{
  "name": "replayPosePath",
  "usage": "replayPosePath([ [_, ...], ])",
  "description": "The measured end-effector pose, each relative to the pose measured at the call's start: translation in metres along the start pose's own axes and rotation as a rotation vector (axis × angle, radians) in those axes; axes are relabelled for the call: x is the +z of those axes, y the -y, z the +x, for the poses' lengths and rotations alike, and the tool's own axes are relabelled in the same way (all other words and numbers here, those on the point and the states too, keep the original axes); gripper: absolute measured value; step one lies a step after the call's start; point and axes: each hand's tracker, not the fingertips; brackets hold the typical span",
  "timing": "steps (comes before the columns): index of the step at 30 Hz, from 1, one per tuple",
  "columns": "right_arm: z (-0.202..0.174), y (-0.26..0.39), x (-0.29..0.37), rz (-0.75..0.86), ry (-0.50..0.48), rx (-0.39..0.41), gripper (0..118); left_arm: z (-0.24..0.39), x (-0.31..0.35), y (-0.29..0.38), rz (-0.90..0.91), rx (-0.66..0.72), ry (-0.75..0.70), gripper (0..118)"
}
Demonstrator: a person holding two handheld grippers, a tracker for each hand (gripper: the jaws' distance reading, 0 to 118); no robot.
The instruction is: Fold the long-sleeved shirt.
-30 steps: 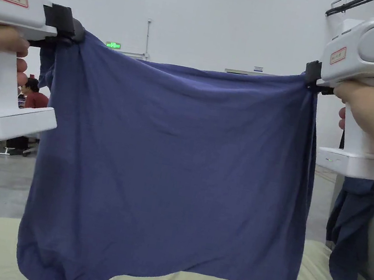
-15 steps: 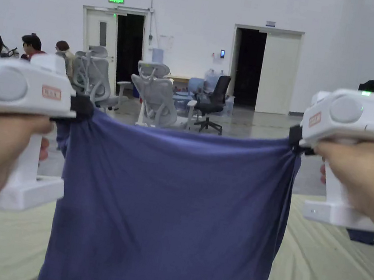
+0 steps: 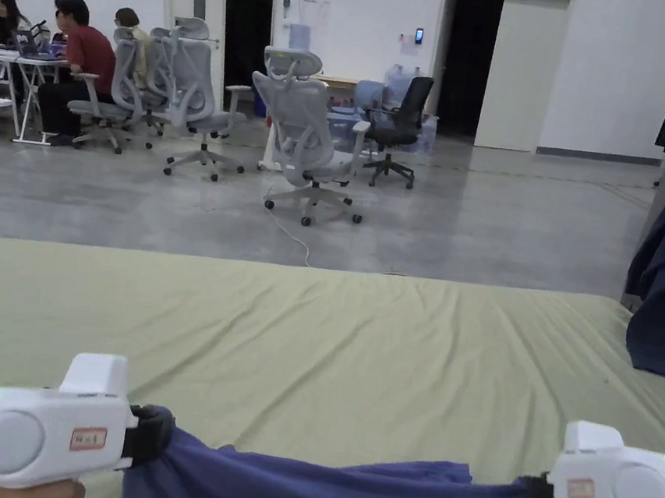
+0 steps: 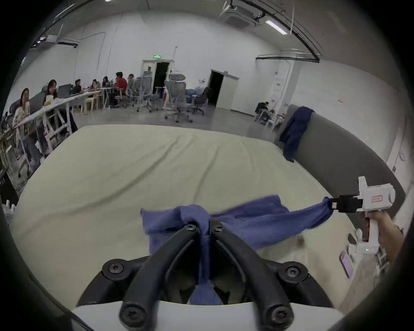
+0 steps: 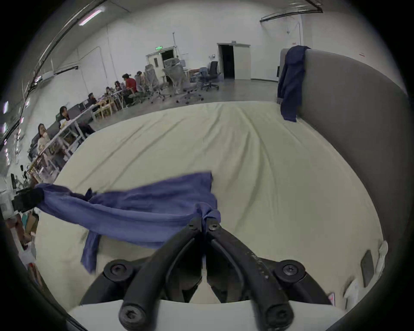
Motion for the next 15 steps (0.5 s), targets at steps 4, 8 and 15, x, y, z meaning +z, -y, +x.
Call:
replayPosePath([
  [4, 0.010, 0.077, 0.078, -0.004, -0.035, 0.043, 4, 0.013, 0.079, 0.060, -0.127, 0.062, 0.028, 5],
  [8, 0.018, 0.147, 0.160, -0.027, -0.078, 0.086, 4, 0.031, 0.167, 0.107, -0.168, 0.047, 0.045, 5],
  [15, 0.035, 0.247, 0.220, -0.126, -0.092, 0.141, 4, 0.045, 0.242, 0.191, -0.334, -0.008, 0.066, 5],
])
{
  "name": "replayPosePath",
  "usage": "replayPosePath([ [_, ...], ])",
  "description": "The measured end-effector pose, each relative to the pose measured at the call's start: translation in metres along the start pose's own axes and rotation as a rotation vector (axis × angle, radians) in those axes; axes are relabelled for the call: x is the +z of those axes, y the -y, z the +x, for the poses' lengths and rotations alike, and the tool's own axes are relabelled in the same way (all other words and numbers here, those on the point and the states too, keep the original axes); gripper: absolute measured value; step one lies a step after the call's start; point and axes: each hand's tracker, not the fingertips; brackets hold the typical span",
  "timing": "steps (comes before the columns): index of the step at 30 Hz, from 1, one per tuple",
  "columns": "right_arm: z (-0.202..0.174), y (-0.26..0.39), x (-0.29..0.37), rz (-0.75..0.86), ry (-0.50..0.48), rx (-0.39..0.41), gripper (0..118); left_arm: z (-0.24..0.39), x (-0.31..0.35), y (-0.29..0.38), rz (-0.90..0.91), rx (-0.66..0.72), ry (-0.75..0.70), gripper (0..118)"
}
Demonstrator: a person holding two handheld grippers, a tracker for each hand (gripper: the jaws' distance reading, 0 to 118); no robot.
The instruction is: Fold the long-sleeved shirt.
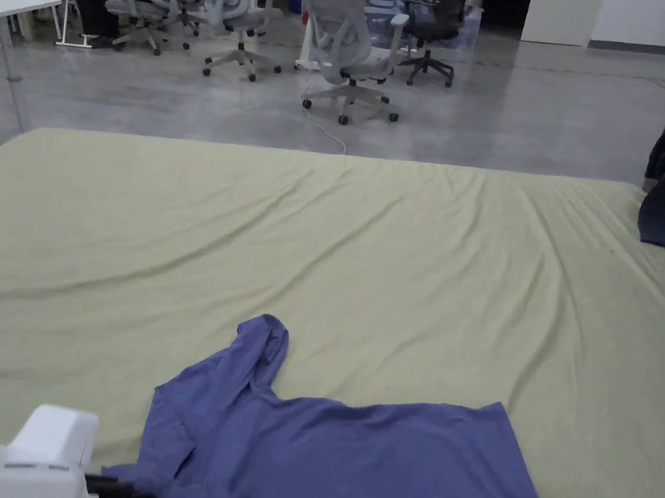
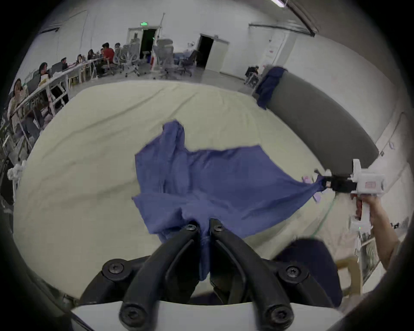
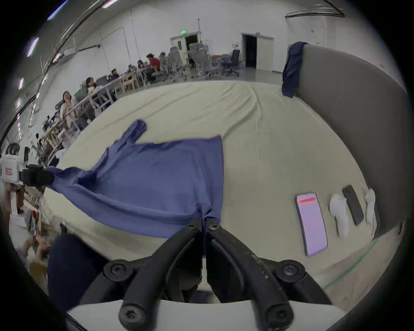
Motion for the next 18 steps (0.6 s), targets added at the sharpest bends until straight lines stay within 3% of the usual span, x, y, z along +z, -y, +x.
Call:
replayPosePath([
  [5, -0.006, 0.033, -0.023, -0.149, 0.006, 0.061, 4, -0.010, -0.027, 0.046, -0.130, 0.038, 0.006, 5],
  [12, -0.006, 0.039, -0.093, -0.354, 0.041, 0.118, 4, -0.034, -0.096, 0.044, -0.278, 0.064, -0.043, 5],
  [18, -0.005, 0.040, -0.117, -0.400, 0.051, 0.128, 4, -0.045, -0.121, 0.053, -0.349, 0.124, -0.033, 5],
])
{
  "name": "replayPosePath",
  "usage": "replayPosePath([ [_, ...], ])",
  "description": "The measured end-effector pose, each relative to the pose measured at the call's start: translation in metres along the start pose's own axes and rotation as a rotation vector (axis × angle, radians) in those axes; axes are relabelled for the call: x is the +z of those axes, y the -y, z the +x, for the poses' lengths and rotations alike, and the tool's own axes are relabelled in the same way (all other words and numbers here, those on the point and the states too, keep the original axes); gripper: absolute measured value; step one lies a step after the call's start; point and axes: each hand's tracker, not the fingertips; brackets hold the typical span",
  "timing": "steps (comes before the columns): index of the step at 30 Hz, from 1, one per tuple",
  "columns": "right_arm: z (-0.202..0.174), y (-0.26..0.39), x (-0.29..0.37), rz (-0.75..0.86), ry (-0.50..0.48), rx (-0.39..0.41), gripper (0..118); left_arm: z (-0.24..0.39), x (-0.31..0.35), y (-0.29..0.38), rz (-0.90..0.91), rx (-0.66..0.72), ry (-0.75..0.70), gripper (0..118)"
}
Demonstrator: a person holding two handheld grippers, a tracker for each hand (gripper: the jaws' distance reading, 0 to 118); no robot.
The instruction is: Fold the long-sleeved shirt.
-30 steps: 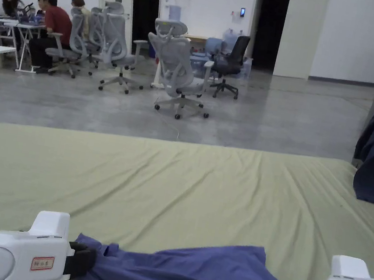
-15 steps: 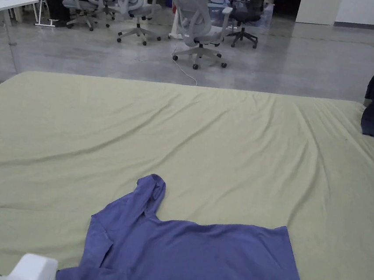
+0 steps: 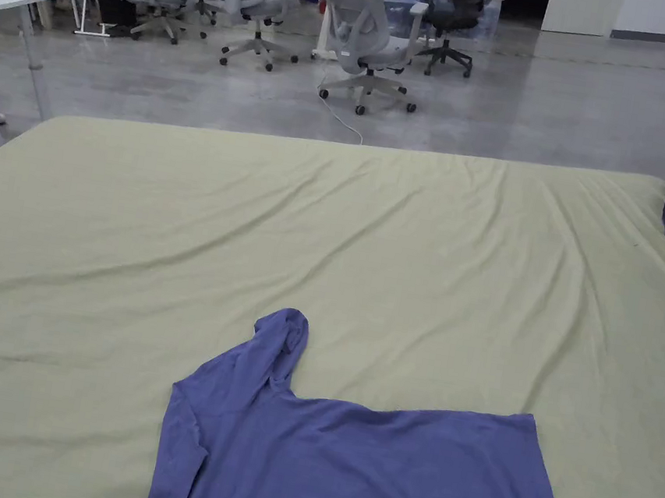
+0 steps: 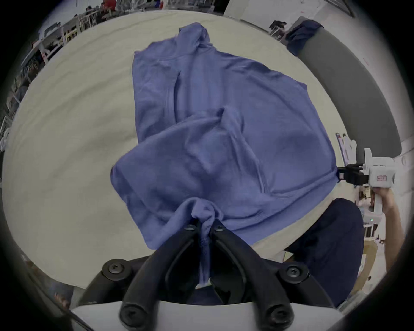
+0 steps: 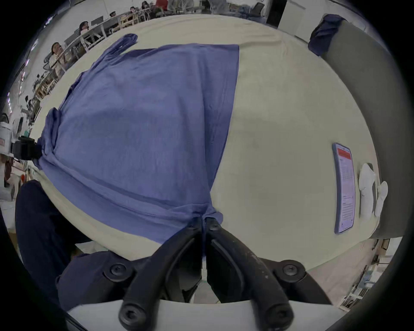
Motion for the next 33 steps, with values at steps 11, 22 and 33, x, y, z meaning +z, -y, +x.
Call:
replayPosePath([
  [11, 0.013, 0.006, 0.093, 0.280, 0.019, -0.038, 114, 0.004, 0.103, 0.036, 0.469, -0.009, -0.017, 115],
  [22, -0.021, -0.001, 0.136, 0.526, -0.122, -0.151, 2, 0.020, 0.114, 0.083, 0.401, 0.148, 0.067, 0],
  [33, -0.063, -0.045, 0.104, 0.591, -0.310, -0.113, 2, 0.028, 0.063, -0.179, 0.426, -0.131, -0.004, 0],
])
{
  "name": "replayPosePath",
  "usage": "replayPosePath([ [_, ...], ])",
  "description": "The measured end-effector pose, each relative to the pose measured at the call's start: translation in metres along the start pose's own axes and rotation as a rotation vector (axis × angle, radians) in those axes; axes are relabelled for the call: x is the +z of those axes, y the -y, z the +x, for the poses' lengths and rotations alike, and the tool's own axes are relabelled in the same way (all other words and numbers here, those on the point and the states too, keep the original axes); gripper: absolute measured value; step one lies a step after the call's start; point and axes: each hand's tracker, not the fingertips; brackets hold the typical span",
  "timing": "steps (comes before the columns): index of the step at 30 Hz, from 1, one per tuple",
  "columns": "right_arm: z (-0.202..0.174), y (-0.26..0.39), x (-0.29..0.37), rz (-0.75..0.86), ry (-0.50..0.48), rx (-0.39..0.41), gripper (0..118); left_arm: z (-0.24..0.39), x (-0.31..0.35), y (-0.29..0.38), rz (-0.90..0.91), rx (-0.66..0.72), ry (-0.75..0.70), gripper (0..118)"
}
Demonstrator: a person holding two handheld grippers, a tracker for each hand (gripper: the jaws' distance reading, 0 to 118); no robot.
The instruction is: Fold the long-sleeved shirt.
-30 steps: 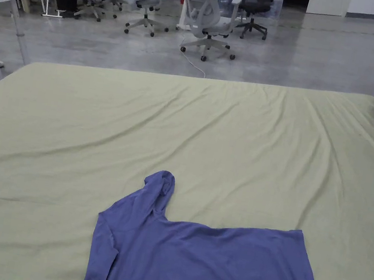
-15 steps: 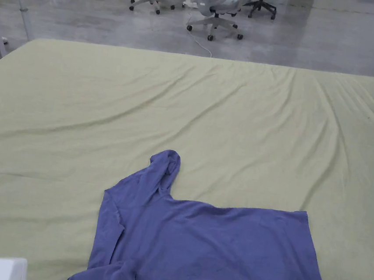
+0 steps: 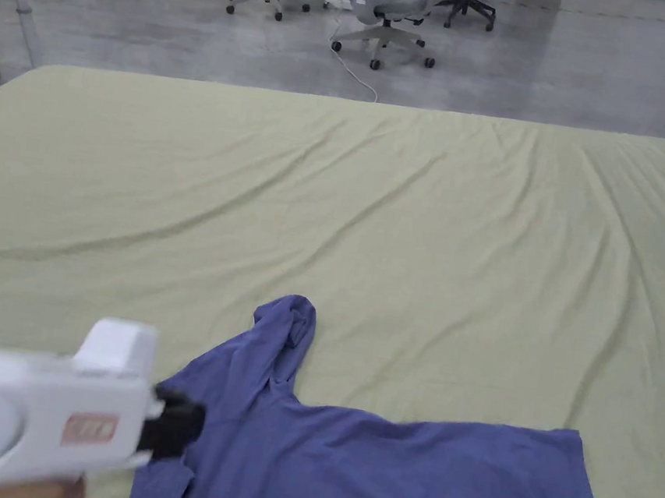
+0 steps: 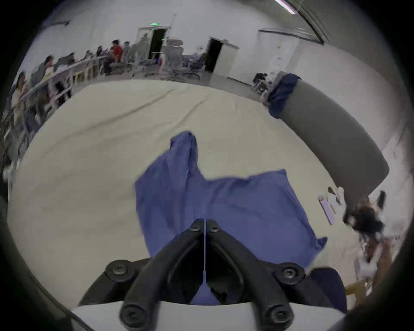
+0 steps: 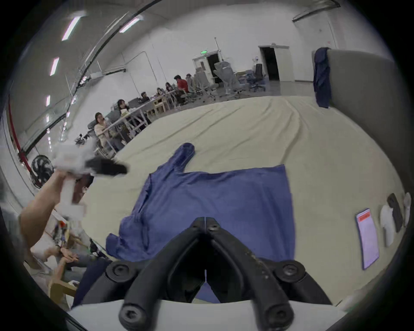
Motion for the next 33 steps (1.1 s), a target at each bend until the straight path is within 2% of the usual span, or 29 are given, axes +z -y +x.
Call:
replayPosePath([
  [2, 0.001, 0.007, -0.017, -0.023, -0.032, -0.058, 2, -0.001, -0.064, -0.057, -0.049, -0.030, 0.052, 5],
  [3, 0.002, 0.009, -0.022, -0.033, -0.044, -0.087, 2, 0.000, -0.093, -0.081, -0.062, -0.048, 0.050, 30],
  [4, 0.004, 0.013, -0.029, -0.046, -0.055, -0.119, 2, 0.003, -0.123, -0.102, -0.075, -0.104, 0.057, 71],
  [5, 0.006, 0.016, -0.036, -0.056, -0.060, -0.147, 2, 0.006, -0.153, -0.122, -0.108, -0.172, 0.005, 109],
  [6, 0.008, 0.019, -0.040, -0.066, -0.056, -0.163, 2, 0.007, -0.174, -0.132, -0.114, -0.178, -0.080, 117],
  [8, 0.013, 0.021, -0.045, -0.077, -0.061, -0.168, 2, 0.004, -0.208, -0.149, -0.033, -0.154, -0.230, 100],
  [9, 0.014, 0.021, -0.047, -0.083, -0.066, -0.172, 2, 0.004, -0.221, -0.153, -0.013, -0.120, -0.232, 101],
  [11, 0.016, 0.020, -0.049, -0.101, -0.069, -0.165, 2, 0.004, -0.250, -0.155, -0.065, -0.127, -0.143, 105],
  [13, 0.018, 0.019, -0.049, -0.111, -0.073, -0.152, 2, 0.008, -0.276, -0.146, -0.206, -0.179, -0.123, 104],
  [14, 0.018, 0.019, -0.049, -0.114, -0.075, -0.149, 2, 0.009, -0.284, -0.143, -0.300, -0.229, -0.140, 99],
  [16, 0.020, 0.018, -0.048, -0.119, -0.075, -0.149, 2, 0.009, -0.286, -0.136, -0.350, -0.291, -0.139, 64],
  [18, 0.019, 0.019, -0.048, -0.116, -0.078, -0.152, 2, 0.007, -0.279, -0.137, -0.338, -0.308, -0.138, 17],
  [20, 0.019, 0.019, -0.049, -0.113, -0.094, -0.167, 2, -0.001, -0.273, -0.136, -0.350, -0.346, -0.172, 13],
  [22, 0.015, 0.020, -0.051, -0.114, -0.109, -0.176, 2, -0.009, -0.256, -0.142, -0.363, -0.311, -0.208, 12],
  [24, 0.008, 0.018, -0.049, -0.116, -0.103, -0.164, 2, -0.017, -0.235, -0.149, -0.270, -0.264, -0.267, 11],
  [27, 0.002, 0.016, -0.042, -0.105, -0.122, -0.168, 2, -0.012, -0.188, -0.158, -0.144, -0.249, -0.275, 10],
  [33, -0.021, 0.010, -0.018, -0.065, -0.178, -0.133, 2, 0.009, -0.077, -0.140, 0.079, 0.005, -0.290, 10],
])
